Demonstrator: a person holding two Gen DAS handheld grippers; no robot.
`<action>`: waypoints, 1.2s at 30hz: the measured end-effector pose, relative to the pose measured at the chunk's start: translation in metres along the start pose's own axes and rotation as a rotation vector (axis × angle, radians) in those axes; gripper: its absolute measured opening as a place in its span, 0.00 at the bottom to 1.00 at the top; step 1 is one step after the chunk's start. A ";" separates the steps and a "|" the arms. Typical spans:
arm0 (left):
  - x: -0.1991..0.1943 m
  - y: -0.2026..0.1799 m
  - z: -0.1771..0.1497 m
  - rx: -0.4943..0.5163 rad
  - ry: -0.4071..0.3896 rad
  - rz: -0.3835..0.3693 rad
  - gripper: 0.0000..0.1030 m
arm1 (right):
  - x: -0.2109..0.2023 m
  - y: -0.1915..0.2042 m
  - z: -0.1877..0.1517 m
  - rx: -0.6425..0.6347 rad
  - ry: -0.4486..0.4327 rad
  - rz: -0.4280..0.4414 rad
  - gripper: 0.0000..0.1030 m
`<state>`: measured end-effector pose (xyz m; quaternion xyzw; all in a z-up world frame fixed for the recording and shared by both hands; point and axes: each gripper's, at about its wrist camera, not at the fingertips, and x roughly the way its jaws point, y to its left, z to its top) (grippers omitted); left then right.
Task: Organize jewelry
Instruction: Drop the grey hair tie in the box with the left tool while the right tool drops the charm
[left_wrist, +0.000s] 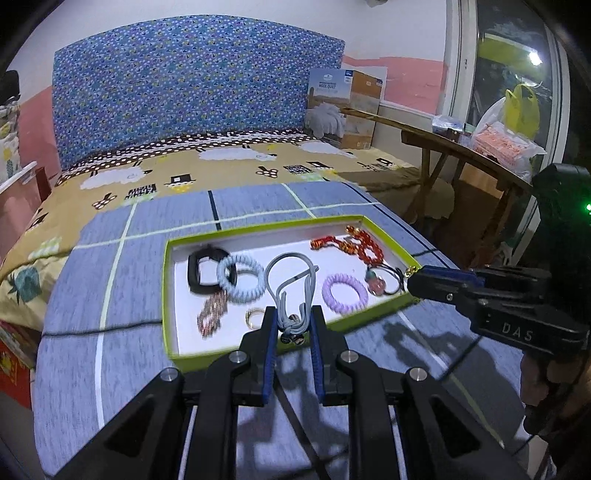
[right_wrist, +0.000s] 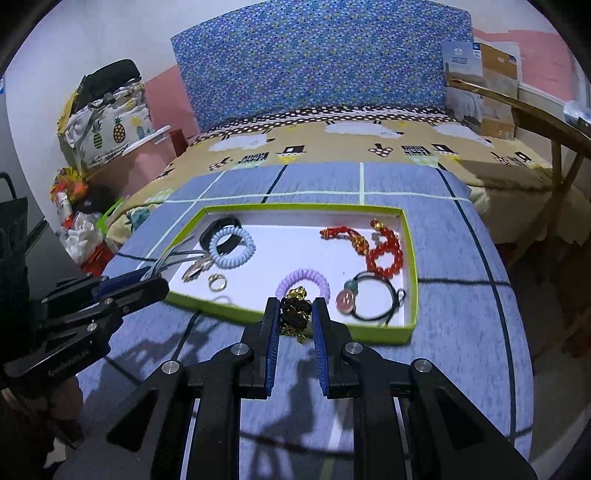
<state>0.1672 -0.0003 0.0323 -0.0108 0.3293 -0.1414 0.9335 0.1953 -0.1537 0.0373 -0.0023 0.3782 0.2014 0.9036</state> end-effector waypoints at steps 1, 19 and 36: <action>0.004 0.001 0.004 0.003 0.002 0.001 0.17 | 0.003 -0.003 0.003 -0.001 0.001 0.002 0.17; 0.095 0.004 0.041 0.073 0.165 -0.029 0.17 | 0.081 -0.028 0.036 -0.036 0.122 -0.021 0.17; 0.123 0.006 0.038 0.054 0.240 -0.036 0.18 | 0.103 -0.033 0.037 -0.055 0.182 -0.049 0.20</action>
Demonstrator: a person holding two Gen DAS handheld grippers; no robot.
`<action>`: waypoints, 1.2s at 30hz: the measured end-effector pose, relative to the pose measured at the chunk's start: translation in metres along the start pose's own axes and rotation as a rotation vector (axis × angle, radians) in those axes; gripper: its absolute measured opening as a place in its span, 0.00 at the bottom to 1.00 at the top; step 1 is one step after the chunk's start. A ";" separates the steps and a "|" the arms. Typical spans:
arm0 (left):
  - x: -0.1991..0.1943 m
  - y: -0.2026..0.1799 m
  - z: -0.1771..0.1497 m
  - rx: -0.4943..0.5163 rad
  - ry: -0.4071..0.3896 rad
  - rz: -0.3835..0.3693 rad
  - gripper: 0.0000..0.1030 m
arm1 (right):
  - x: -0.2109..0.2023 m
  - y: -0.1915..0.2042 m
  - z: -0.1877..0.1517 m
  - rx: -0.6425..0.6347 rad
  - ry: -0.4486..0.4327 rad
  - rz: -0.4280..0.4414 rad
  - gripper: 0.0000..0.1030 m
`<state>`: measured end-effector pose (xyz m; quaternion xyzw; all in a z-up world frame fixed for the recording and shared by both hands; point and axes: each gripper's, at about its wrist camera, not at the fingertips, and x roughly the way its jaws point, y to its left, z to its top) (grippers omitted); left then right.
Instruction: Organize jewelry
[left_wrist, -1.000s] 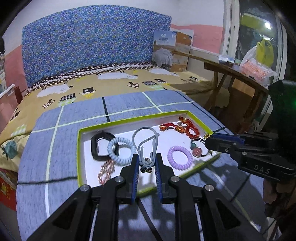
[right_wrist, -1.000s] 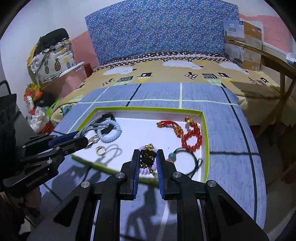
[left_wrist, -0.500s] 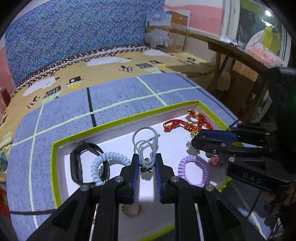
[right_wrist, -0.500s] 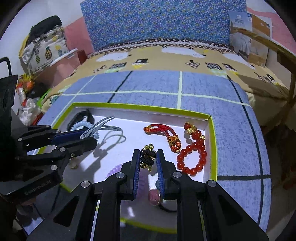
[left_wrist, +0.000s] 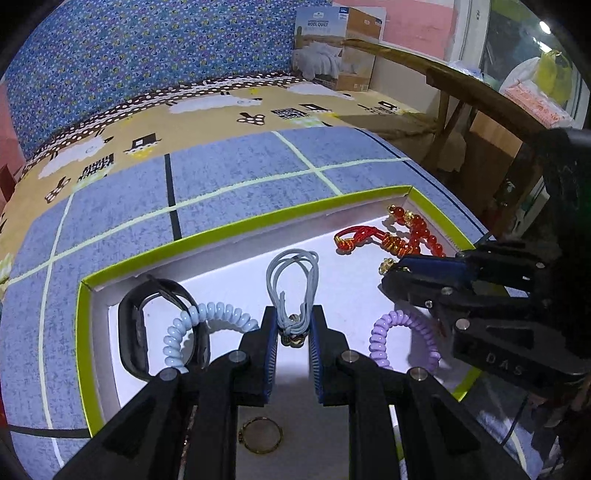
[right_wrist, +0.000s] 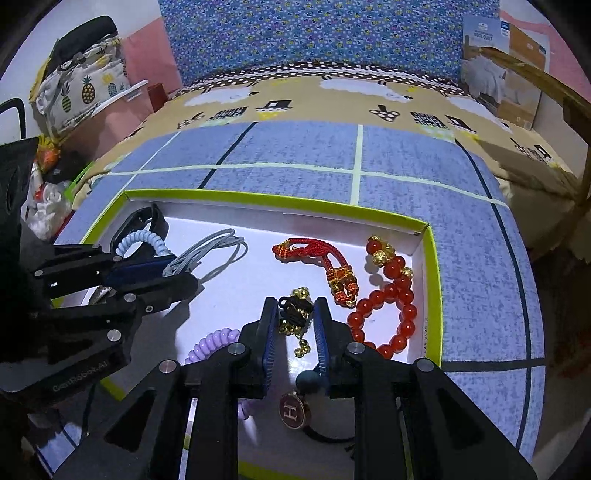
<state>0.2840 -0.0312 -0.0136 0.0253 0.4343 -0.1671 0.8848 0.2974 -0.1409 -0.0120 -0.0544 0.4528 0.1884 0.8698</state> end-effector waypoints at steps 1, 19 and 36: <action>-0.001 0.000 0.000 -0.003 -0.001 -0.003 0.19 | -0.001 0.000 0.000 0.001 -0.002 0.000 0.20; -0.024 0.000 -0.013 -0.011 -0.058 -0.015 0.30 | -0.045 0.003 -0.014 0.026 -0.102 0.026 0.25; -0.077 -0.013 -0.046 -0.026 -0.162 0.021 0.36 | -0.095 0.020 -0.055 0.023 -0.180 0.026 0.25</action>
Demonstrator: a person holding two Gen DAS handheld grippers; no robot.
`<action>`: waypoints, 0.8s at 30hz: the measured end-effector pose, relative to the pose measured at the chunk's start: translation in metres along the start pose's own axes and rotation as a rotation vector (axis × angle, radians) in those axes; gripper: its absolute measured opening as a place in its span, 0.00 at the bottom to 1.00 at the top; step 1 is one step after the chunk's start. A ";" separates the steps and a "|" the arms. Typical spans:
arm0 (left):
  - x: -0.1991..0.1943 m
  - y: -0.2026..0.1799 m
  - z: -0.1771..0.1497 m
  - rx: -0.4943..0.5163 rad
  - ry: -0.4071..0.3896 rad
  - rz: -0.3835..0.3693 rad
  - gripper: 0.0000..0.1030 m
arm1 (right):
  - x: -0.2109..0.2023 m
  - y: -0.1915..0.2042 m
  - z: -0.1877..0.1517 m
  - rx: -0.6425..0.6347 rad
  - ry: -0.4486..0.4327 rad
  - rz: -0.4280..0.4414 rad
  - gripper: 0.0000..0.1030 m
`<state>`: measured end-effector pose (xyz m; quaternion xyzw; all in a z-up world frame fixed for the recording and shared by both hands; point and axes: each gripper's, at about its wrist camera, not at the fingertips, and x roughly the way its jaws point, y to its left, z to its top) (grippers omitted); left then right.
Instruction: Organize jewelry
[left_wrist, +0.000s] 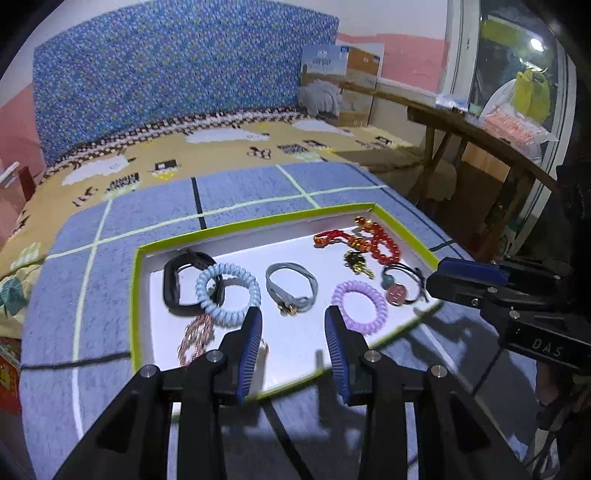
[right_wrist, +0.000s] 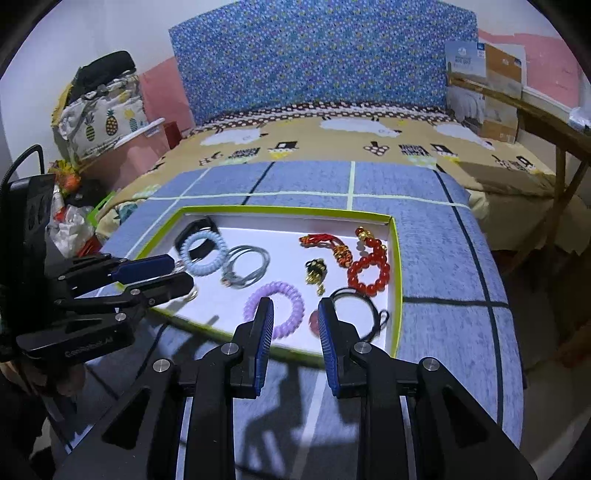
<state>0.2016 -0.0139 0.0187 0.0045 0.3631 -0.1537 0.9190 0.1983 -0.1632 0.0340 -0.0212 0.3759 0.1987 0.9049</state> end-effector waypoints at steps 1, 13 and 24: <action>-0.007 -0.002 -0.004 -0.001 -0.013 0.005 0.36 | -0.006 0.003 -0.004 -0.002 -0.009 0.001 0.25; -0.070 -0.012 -0.056 -0.061 -0.110 0.105 0.36 | -0.061 0.024 -0.054 0.009 -0.098 -0.025 0.25; -0.098 -0.024 -0.093 -0.081 -0.134 0.155 0.36 | -0.087 0.039 -0.087 0.013 -0.127 -0.049 0.25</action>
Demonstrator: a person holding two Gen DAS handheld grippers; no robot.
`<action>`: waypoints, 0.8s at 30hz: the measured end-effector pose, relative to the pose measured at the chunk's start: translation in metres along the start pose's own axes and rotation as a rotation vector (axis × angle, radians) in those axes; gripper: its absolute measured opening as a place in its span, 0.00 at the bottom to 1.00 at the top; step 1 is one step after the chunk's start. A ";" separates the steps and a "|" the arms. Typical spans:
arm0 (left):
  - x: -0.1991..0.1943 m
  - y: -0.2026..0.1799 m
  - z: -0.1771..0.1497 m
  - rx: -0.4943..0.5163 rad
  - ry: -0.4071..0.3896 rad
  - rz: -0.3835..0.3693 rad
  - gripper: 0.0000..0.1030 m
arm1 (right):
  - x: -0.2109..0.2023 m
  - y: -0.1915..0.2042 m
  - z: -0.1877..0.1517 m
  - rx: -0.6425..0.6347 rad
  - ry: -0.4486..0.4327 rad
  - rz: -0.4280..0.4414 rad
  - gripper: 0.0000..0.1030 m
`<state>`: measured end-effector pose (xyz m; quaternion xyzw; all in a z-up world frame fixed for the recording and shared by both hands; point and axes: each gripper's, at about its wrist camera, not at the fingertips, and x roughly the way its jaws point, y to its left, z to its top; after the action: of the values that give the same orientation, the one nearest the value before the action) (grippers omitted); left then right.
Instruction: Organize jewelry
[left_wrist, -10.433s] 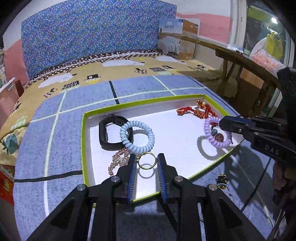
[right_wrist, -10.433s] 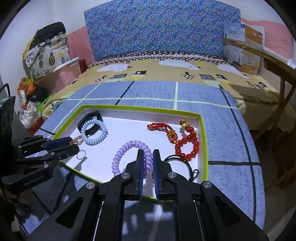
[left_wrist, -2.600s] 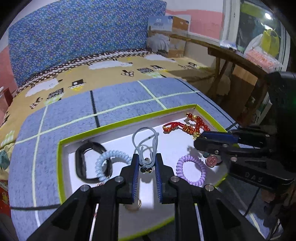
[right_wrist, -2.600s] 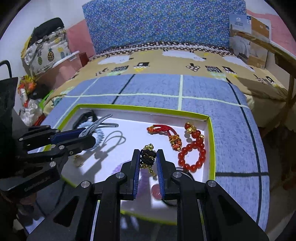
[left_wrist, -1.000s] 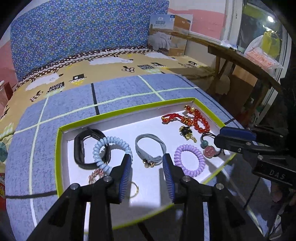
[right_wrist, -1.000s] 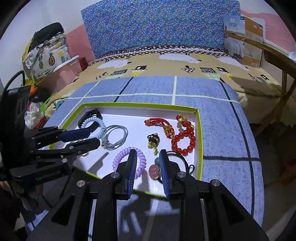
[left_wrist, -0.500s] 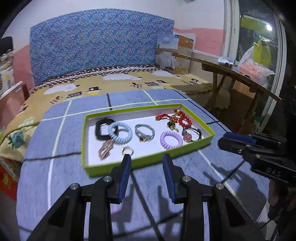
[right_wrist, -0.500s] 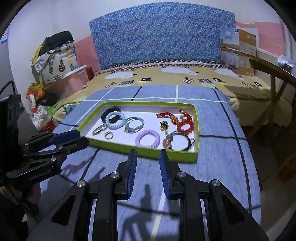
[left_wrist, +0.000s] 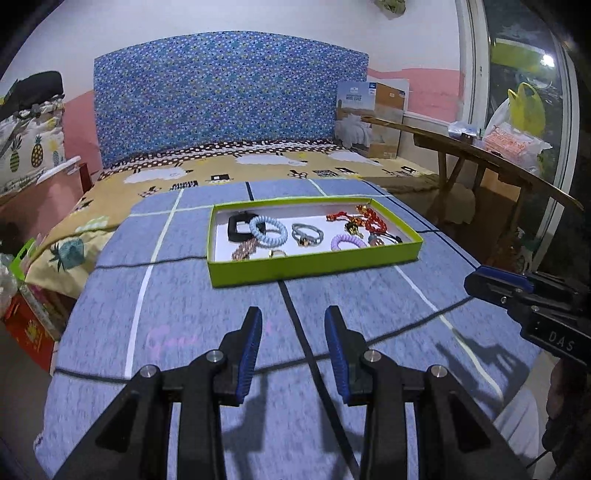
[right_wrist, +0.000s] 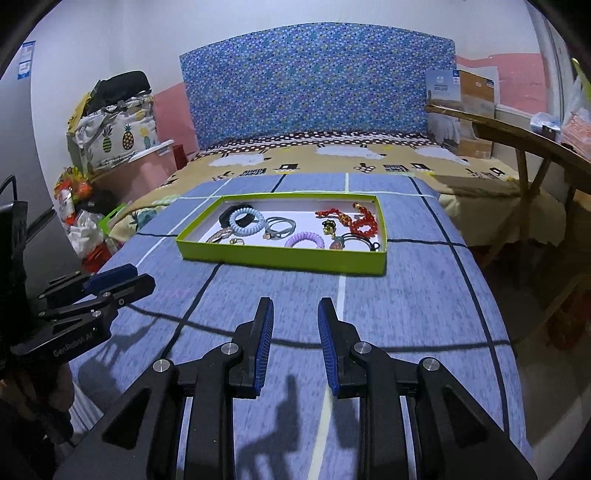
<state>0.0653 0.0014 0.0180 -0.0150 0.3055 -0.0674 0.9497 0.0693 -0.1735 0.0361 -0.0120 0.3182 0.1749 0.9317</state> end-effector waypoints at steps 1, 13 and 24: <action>-0.001 0.000 -0.002 -0.002 0.000 0.000 0.36 | -0.001 0.001 -0.002 0.001 -0.001 -0.003 0.25; -0.010 -0.002 -0.012 -0.005 -0.014 0.025 0.36 | -0.008 0.006 -0.015 -0.007 -0.004 -0.026 0.25; -0.010 -0.006 -0.013 0.007 -0.017 0.033 0.36 | -0.008 0.003 -0.014 -0.010 -0.012 -0.032 0.25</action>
<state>0.0491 -0.0026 0.0133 -0.0071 0.2973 -0.0529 0.9533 0.0540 -0.1747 0.0298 -0.0207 0.3116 0.1615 0.9362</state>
